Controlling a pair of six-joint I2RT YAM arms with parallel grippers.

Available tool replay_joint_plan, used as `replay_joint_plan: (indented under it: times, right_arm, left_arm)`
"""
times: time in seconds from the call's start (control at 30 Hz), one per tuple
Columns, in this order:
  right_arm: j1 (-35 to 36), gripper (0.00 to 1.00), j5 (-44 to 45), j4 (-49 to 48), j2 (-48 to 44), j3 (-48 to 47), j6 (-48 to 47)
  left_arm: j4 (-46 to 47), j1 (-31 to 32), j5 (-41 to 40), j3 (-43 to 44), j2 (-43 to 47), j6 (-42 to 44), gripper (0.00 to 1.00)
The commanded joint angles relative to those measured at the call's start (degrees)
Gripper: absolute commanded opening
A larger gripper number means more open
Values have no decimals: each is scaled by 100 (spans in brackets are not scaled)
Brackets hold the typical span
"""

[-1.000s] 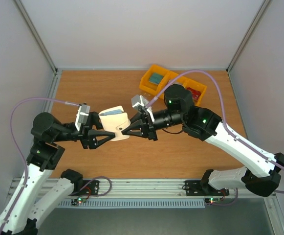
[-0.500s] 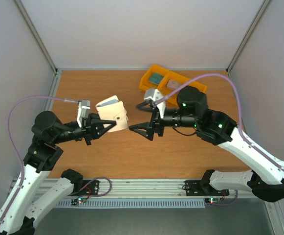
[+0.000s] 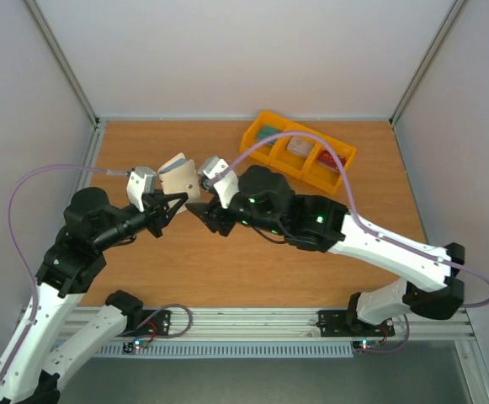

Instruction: Take the credit cards out of the card holder

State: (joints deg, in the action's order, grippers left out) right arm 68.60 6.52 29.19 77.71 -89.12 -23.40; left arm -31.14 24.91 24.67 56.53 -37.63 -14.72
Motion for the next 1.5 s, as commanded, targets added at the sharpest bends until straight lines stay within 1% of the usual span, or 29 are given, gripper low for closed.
replay_joint_plan:
  times: [0.0, 0.1, 0.23, 0.33, 0.4, 0.63, 0.73, 0.8, 0.93, 1.03, 1.07, 1.2, 1.3, 1.33, 1.37, 1.4, 1.43, 1.47]
  right_arm:
    - [9, 55, 573, 91, 397, -670, 118]
    - [13, 50, 864, 357, 702, -987, 196]
    - [4, 45, 1130, 248, 775, -955, 252]
    - [4, 42, 1251, 343, 854, -994, 270]
    - [4, 42, 1262, 441, 896, -1018, 319]
    - [4, 49, 974, 587, 1043, -1037, 604]
    - [-4, 50, 904, 539, 1115, -1109, 609]
    - [-16, 48, 973, 506, 1167, -1156, 595]
    - [-122, 41, 1000, 607, 1313, -1208, 637]
    - [-145, 41, 1204, 747, 1352, -1157, 678]
    - [-149, 39, 1322, 747, 1356, -1121, 672]
    - [-207, 28, 1716, 862, 1457, -1096, 657]
    - [-285, 22, 1902, 991, 1522, -1083, 719]
    - [-321, 19, 1953, 1000, 1507, -1053, 721]
    - [-354, 13, 1989, 988, 1492, -1007, 736]
    - [-387, 4, 2023, 973, 1452, -966, 747]
    - [-425, 2, 2031, 948, 1404, -912, 742]
    - [-481, 1, 1984, 928, 1353, -873, 751]
  left_arm:
    - [206, 23, -95, 160, -8, 176, 0]
    - [285, 23, -22, 109, -5, 130, 0]
    - [280, 23, 21, 60, 10, 123, 0]
    - [324, 23, 16, 59, 2, 121, 0]
    - [352, 23, 28, 84, -9, 127, 0]
    - [382, 23, -9, 60, -50, 136, 0]
    - [415, 23, 87, 50, -54, 124, 0]
    - [433, 23, 141, 50, -47, 115, 0]
    - [453, 23, 160, 51, -35, 144, 0]
    - [454, 23, 93, 64, -13, 237, 0]
    - [467, 23, 85, 60, -8, 271, 0]
    - [563, 23, 116, 16, -13, 311, 0]
    - [561, 23, 77, 45, -2, 365, 0]
    - [549, 23, 67, 57, -6, 406, 0]
    - [547, 23, 71, 67, 9, 421, 0]
    - [548, 23, 80, 68, 14, 445, 0]
    - [532, 23, 85, 68, 16, 451, 0]
    - [506, 23, 93, 68, 21, 452, 0]
